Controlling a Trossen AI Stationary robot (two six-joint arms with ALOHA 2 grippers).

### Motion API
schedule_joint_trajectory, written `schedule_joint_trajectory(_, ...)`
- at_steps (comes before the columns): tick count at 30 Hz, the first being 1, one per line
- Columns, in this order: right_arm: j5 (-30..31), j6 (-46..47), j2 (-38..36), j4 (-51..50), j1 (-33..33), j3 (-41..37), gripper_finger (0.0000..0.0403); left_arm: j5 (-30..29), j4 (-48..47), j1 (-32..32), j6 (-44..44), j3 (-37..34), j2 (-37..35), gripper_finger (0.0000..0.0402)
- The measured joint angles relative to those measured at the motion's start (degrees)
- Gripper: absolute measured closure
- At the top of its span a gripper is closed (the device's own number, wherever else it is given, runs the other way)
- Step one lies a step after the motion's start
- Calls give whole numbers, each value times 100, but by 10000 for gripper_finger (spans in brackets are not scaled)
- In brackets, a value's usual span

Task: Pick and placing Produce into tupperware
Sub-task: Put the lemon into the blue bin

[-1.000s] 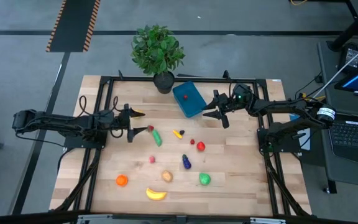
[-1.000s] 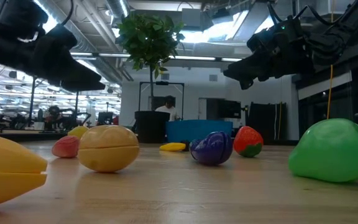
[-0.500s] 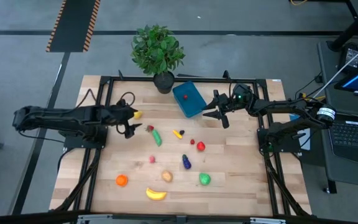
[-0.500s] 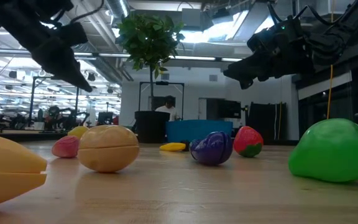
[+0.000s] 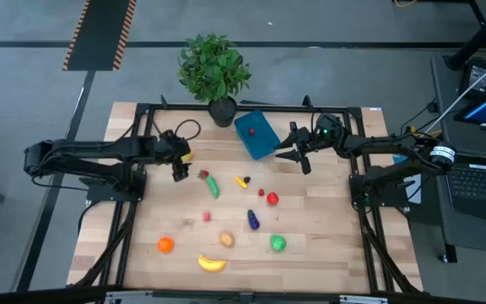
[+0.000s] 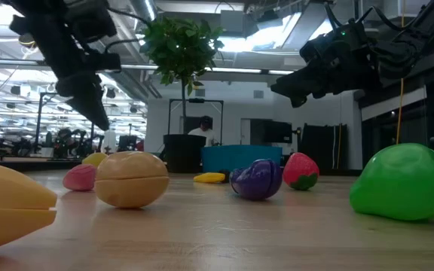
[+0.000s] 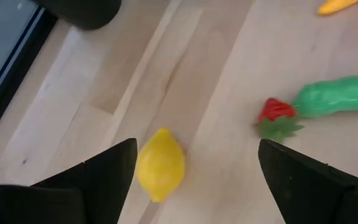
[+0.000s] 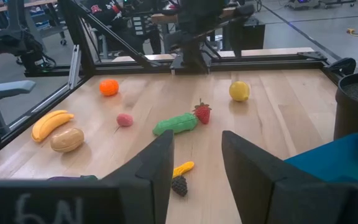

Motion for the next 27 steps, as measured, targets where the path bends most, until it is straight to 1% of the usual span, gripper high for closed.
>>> schedule_joint_trajectory(6,0,0,0,0,0,0,265,286,-377,499,487,391,448,72)
schedule_joint_trajectory(10,0,0,0,0,0,0,265,696,-590,776,690,632,737,72)
schedule_joint_trajectory(13,-1,0,0,0,0,0,265,740,-667,935,1041,731,931,72)
schedule_joint_trajectory(17,0,0,0,0,0,0,265,826,-706,1159,1292,811,1157,72)
schedule_joint_trajectory(23,0,0,0,0,-7,0,265,1041,-735,1501,1341,814,1481,72)
schedule_joint_trajectory(27,-1,0,0,0,-7,0,265,1085,-730,1638,1467,816,1638,72)
